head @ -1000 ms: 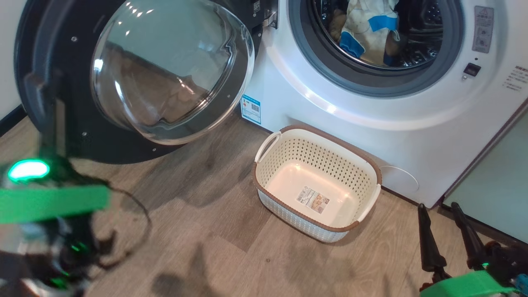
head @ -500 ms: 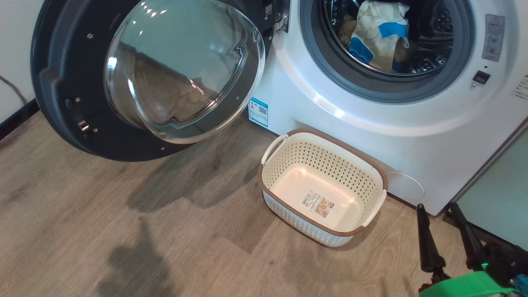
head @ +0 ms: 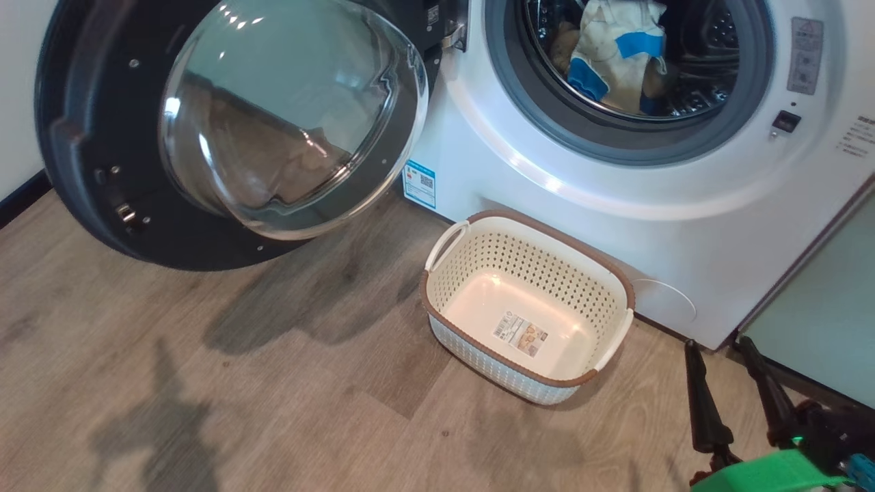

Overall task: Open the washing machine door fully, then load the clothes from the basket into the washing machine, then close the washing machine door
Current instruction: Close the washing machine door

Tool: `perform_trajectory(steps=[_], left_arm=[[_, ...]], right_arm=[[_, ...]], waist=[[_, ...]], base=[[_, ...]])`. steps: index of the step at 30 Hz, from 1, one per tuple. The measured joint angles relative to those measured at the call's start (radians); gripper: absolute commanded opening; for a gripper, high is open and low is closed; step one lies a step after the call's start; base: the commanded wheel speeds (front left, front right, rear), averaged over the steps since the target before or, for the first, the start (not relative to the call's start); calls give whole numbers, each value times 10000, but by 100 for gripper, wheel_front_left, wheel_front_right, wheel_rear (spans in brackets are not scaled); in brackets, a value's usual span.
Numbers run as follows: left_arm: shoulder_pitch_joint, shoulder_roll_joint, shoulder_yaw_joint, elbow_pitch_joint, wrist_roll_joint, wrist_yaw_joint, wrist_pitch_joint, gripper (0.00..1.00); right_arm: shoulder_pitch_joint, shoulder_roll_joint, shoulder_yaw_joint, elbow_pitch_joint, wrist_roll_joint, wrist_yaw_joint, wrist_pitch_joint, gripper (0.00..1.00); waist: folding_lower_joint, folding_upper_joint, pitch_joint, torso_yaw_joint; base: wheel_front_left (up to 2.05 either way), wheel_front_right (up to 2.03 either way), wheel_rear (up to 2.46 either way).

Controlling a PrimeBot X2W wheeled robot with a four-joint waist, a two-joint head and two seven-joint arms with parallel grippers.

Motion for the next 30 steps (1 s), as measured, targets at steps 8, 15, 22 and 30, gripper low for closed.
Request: perform_trajectory(steps=[8, 15, 22, 30], left_arm=[[-304, 259, 337, 2522, -719, -140, 940, 0], [-319, 276, 483, 3446, -1012, -445, 1430, 0], [-330, 280, 504, 3914, -1202, -667, 1900, 0], [-360, 199, 527, 4128, -1455, -817, 2412, 0]], right_arm=[[-3, 0, 10, -105, -81, 0, 203, 100], [-6, -2, -13, -307, -194, 0, 297, 100], [-83, -105, -61, -493, -194, 0, 451, 100], [-108, -196, -81, -652, -222, 0, 608, 100]], waist=[[0, 0, 191, -293], [1, 0, 473, -479], [1, 0, 816, -580], [1, 0, 1175, -641]], base=[[0, 0, 0], [0, 0, 0], [0, 0, 0], [0, 0, 0]])
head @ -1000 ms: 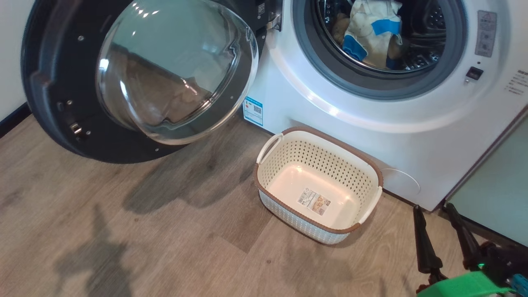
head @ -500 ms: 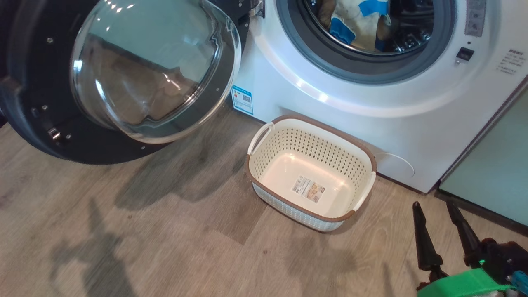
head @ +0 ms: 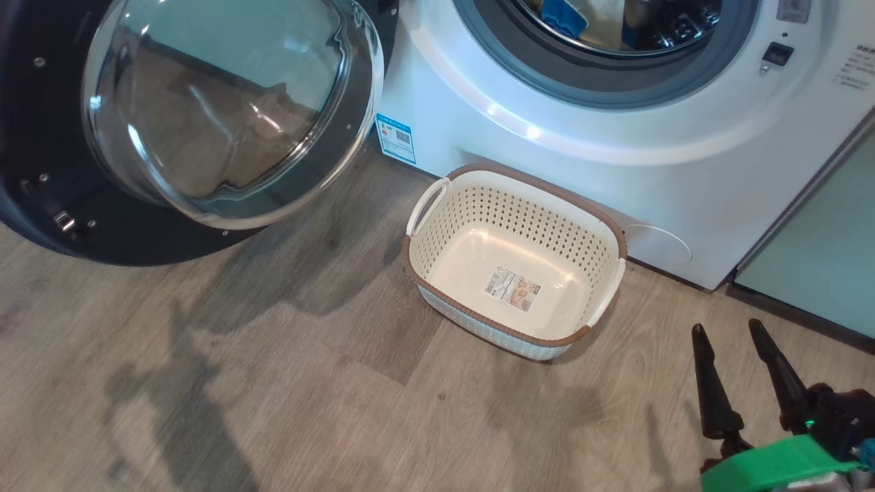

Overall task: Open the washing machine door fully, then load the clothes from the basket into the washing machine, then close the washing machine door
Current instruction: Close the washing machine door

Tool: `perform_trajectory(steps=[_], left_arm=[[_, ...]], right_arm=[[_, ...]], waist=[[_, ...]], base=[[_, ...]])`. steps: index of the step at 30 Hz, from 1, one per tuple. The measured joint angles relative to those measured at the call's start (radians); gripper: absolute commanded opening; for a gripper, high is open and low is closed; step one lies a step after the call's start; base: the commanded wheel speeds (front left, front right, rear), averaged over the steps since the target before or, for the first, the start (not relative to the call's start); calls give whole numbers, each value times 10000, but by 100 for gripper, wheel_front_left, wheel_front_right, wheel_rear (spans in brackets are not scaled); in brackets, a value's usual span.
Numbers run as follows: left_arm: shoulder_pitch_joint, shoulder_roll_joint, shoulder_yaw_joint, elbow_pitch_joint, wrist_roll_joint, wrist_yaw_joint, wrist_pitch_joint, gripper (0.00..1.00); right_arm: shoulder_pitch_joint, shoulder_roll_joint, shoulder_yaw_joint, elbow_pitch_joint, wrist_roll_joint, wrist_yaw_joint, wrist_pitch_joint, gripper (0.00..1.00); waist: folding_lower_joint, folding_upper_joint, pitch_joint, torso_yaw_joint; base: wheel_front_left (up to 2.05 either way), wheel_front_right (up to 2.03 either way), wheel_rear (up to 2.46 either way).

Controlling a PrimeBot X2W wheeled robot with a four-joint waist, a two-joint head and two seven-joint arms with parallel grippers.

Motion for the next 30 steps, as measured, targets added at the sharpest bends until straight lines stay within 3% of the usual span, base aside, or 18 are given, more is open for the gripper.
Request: perform_trajectory(steps=[8, 30], left_arm=[[-4, -234, -100, 35, -42, -56, 518, 0], [-1, -234, -190, 25, -121, -63, 855, 0]], right_arm=[[-99, -59, -42, -123, -2, 0, 82, 100], [-264, -121, -40, -155, 0, 0, 127, 100]], waist=[[0, 0, 258, -21], [-2, 0, 386, -110]], base=[[0, 0, 0], [0, 0, 0]])
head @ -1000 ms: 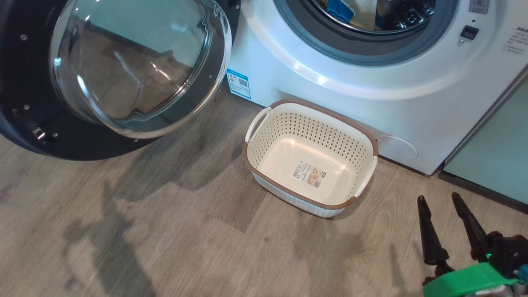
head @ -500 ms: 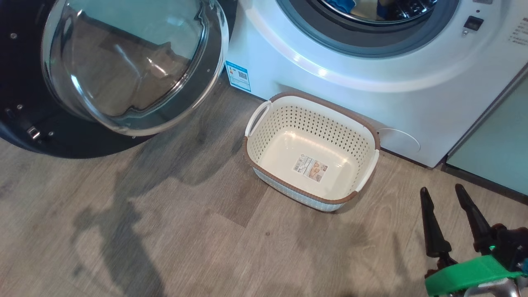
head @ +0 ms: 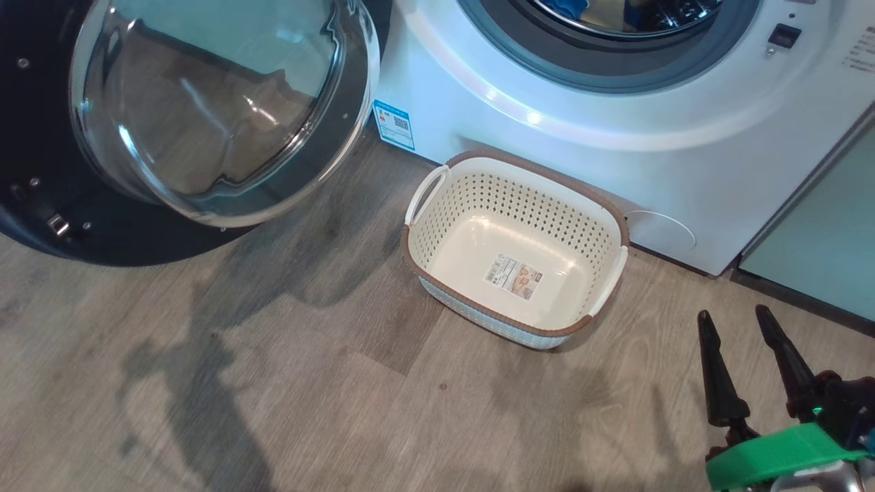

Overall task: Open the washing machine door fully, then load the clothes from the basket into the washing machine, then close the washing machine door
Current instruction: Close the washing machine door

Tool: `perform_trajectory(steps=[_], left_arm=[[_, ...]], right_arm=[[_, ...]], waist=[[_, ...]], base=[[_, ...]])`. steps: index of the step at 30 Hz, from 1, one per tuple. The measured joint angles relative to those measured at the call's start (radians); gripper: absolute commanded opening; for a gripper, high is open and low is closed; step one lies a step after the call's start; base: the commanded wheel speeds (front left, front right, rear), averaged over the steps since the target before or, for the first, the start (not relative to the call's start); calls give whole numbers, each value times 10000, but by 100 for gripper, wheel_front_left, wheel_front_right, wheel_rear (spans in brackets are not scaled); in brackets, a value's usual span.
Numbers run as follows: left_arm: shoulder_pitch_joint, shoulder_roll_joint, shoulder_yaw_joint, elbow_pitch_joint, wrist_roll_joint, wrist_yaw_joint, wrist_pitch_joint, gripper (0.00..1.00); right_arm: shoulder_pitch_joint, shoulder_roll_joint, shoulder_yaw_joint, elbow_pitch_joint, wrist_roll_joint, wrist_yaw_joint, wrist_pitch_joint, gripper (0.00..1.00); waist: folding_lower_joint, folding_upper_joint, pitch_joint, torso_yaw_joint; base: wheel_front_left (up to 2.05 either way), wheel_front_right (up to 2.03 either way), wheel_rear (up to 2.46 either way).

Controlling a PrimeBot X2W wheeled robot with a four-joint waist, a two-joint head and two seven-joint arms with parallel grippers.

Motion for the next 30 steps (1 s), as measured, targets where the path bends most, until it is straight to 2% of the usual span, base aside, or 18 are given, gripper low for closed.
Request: perform_trajectory(steps=[15, 30], left_arm=[[151, -75, 213, -368, -708, -90, 1388, 0], [1513, -441, 276, -2102, -1436, -263, 3076, 0]], right_arm=[[-5, -10, 2, 13, -2, 0, 0, 100], [-5, -4, -13, 23, 2, 0, -4, 100]], waist=[[0, 0, -57, 38], [0, 0, -114, 145]], base=[[0, 0, 0], [0, 0, 0]])
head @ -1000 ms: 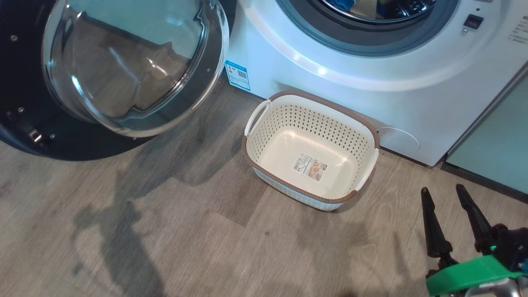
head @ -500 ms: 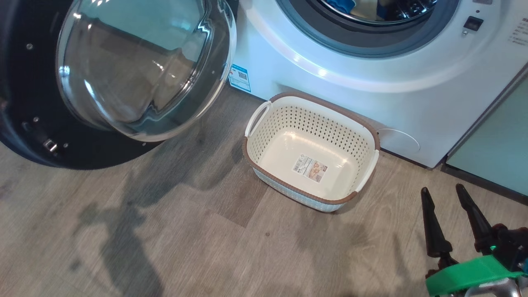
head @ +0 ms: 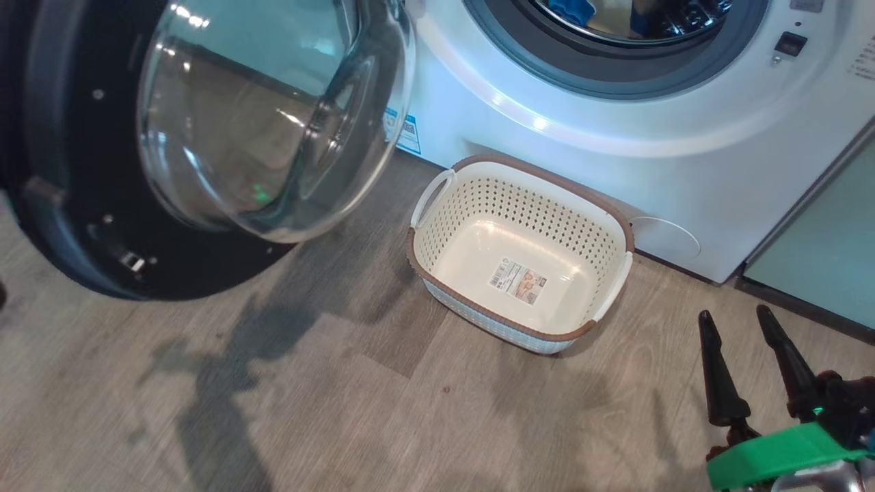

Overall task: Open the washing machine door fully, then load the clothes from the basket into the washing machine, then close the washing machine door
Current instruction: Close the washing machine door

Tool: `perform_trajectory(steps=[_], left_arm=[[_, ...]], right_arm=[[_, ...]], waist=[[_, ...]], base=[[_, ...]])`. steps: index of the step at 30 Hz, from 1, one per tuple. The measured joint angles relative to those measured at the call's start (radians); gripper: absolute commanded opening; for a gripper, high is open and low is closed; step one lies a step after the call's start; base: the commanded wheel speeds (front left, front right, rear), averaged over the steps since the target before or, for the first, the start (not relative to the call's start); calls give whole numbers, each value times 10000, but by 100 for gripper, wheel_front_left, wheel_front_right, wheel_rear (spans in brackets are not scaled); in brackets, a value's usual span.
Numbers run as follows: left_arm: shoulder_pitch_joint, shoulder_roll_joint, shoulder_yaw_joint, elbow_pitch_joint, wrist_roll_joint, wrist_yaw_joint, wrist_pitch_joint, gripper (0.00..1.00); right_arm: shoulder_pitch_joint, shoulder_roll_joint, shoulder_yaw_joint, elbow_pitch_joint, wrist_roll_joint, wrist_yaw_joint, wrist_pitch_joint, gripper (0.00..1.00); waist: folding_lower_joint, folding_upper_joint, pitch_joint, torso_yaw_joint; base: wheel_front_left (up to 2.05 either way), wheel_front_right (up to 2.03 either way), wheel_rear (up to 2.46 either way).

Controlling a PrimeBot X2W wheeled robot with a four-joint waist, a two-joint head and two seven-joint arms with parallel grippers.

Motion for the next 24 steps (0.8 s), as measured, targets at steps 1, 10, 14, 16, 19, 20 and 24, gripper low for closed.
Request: perform_trajectory(steps=[1, 10, 14, 16, 19, 20, 24], left_arm=[[100, -77, -13, -203, -13, -2, 115, 0], [915, -702, -445, -2086, -209, -6, 1024, 0], [1204, -978, -552, -2974, -583, 10, 1434, 0], [1382, -1089, -679, -3467, -681, 36, 1645, 0], [1671, -1417, -759, -4192, -918, 119, 1860, 0], [1749, -1530, -803, -4437, -959, 178, 1908, 0], [1970, -1904, -907, -5212, -1221, 236, 1931, 0]], right_arm=[[0, 6, -15, 2, 6, -2, 0, 100], [0, 52, -63, 0, 31, 0, 0, 100], [-11, 59, -84, -2, 31, 0, -4, 100], [-29, 63, -117, 2, 31, 0, -27, 100], [-130, 77, -119, 12, 31, 0, -92, 100], [-154, 81, -121, 13, 31, 0, -98, 100], [-169, 111, -111, 73, 31, 0, -198, 100]], waist=[[0, 0, -9, 9], [0, 0, -48, 36], [0, 0, -43, -45], [0, 0, -39, -119], [0, 0, -39, -269], [0, 0, -34, -327], [0, 0, -19, -612]], base=[[0, 0, 0], [0, 0, 0], [0, 0, 0], [0, 0, 0], [0, 0, 0], [0, 0, 0], [0, 0, 0]])
